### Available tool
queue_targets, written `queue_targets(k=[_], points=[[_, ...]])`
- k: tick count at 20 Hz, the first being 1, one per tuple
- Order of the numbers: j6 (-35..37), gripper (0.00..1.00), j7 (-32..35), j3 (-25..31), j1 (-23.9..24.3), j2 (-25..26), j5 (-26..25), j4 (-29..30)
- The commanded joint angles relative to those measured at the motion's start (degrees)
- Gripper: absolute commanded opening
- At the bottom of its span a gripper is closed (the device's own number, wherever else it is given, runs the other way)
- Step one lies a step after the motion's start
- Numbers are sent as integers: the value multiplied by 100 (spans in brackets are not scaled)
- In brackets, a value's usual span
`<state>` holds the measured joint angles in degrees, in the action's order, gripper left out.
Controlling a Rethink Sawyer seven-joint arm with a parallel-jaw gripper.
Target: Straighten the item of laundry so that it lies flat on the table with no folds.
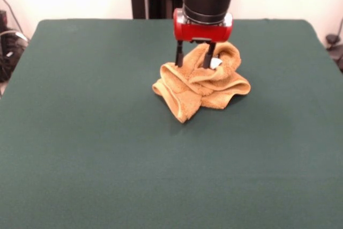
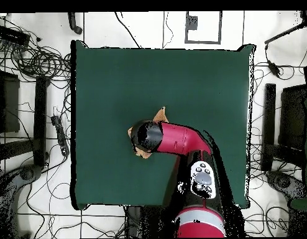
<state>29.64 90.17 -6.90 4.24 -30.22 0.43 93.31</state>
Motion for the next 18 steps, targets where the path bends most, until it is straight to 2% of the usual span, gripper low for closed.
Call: queue_targets(k=[1,9,18], points=[[705,100,1139,237,-207,-73,292,-277],[590,100,1213,340,-223,-48,395,-240],[571,100,1415,199,-400,-5,460,-286]])
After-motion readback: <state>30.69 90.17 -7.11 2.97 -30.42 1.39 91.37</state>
